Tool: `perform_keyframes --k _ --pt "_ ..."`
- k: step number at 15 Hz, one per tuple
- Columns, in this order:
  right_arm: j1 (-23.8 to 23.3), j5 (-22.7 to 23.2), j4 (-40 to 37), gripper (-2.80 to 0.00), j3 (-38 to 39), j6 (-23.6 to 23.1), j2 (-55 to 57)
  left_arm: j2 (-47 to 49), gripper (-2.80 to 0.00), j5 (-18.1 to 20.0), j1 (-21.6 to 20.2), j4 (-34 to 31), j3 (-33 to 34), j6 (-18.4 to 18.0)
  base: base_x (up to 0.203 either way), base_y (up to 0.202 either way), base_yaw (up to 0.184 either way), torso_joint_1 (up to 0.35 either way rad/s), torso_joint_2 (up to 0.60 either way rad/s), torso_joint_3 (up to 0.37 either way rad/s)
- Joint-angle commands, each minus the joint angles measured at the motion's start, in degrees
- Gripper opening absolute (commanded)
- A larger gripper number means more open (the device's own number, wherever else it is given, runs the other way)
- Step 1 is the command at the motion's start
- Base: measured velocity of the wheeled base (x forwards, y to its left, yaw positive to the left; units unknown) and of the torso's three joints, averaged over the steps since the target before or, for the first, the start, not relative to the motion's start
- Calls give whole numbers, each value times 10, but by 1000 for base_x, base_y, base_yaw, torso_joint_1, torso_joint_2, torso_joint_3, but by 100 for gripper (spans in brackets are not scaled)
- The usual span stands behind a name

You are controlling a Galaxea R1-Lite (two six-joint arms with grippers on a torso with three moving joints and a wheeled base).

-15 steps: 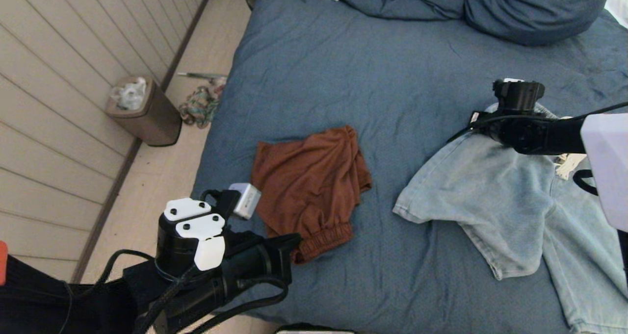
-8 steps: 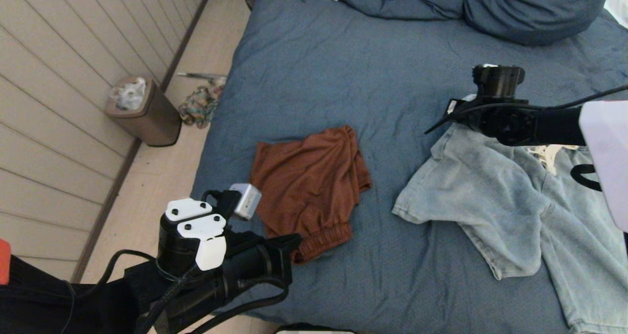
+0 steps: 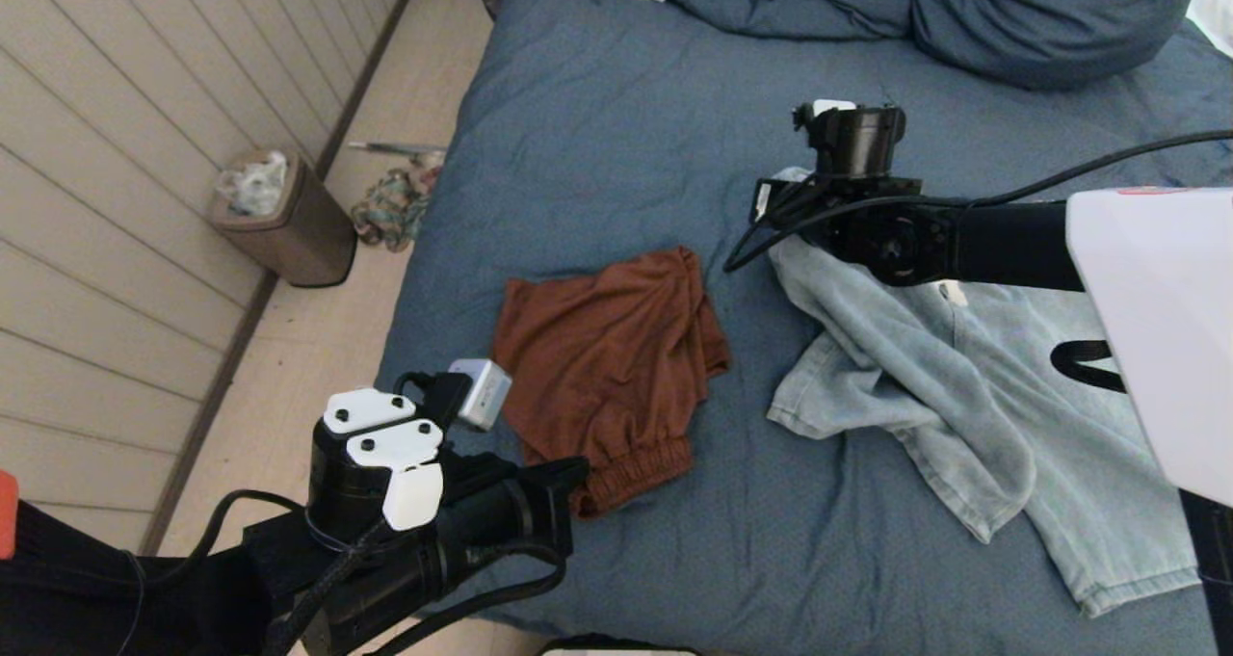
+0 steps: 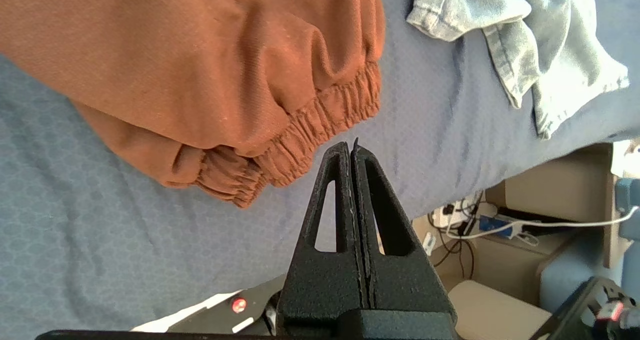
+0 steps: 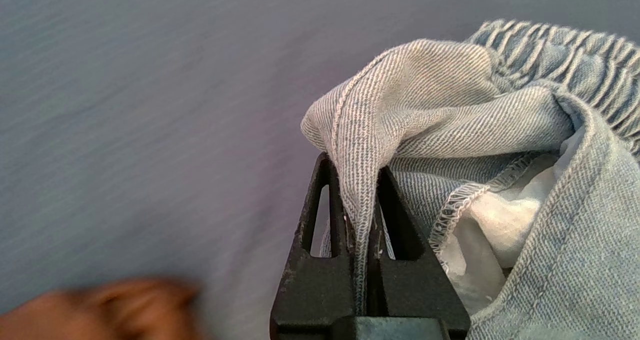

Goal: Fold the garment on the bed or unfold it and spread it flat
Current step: Fold the blue shorts

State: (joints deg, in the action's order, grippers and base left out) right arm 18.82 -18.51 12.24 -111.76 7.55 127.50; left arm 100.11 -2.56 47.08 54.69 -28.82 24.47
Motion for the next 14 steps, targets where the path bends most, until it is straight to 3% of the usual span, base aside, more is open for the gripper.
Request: perform_keyframes --k 1,4,5,11,14 --pt "33 -5 2 -280 0 -13 12 0 -280 -1 0 3 0 1 0 0 0 0 0 0" --pt "31 -13 2 -280 0 -23 14 3 -280 -1 0 3 0 1 0 0 0 0 0 0" --pt "28 -15 1 0 0 -27 13 4 -280 -1 0 3 0 1 0 0 0 0 0 0" --pt "25 -15 -8 0 24 -24 -29 -3 -280 -1 0 -8 -1 -3 0 0 0 0 0 0" --pt "28 -15 -39 0 97 -8 -114 -29 -280 -1 0 -27 -4 -3 0 0 0 0 0 0"
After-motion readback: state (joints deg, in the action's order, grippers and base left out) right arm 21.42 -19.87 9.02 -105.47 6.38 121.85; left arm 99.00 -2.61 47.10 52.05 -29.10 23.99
